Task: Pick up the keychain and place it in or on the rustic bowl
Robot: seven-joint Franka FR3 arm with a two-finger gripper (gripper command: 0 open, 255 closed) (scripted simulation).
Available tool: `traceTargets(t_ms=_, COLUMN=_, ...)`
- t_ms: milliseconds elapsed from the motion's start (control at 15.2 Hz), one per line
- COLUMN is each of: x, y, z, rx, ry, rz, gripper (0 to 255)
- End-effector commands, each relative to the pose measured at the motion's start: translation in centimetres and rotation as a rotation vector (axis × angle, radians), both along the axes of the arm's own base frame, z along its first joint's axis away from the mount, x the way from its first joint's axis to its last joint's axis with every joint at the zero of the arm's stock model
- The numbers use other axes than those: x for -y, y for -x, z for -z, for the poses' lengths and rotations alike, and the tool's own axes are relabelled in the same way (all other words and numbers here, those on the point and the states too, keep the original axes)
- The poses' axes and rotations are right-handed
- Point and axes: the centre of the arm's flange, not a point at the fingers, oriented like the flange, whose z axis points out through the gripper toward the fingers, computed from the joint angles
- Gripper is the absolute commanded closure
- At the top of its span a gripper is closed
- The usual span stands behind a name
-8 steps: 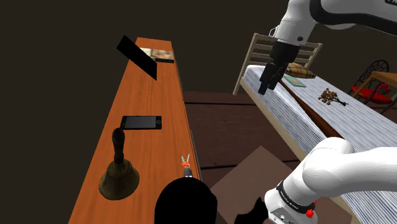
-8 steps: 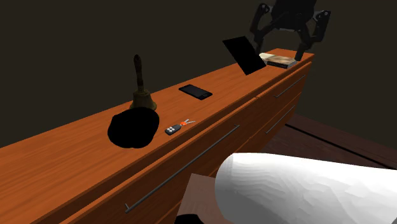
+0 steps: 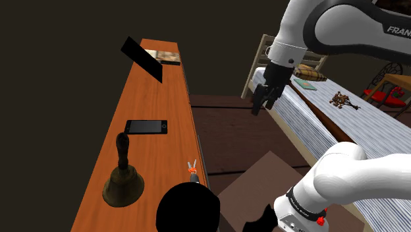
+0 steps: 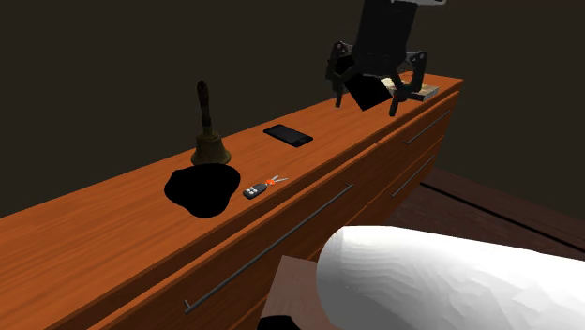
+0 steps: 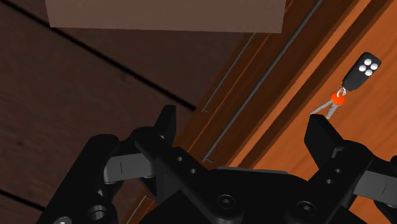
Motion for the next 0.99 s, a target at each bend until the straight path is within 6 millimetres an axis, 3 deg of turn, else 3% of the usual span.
traceTargets(t_ms=0, x=-2.2, y=0.0, z=1.6, rx=0.001, ry=0.006, rz=0.032, gripper=0)
traceTargets(t_ms=924, x=-16.7, y=-1.8, z=13.3, rx=0.0, ry=0.048, rz=0.237, gripper=0)
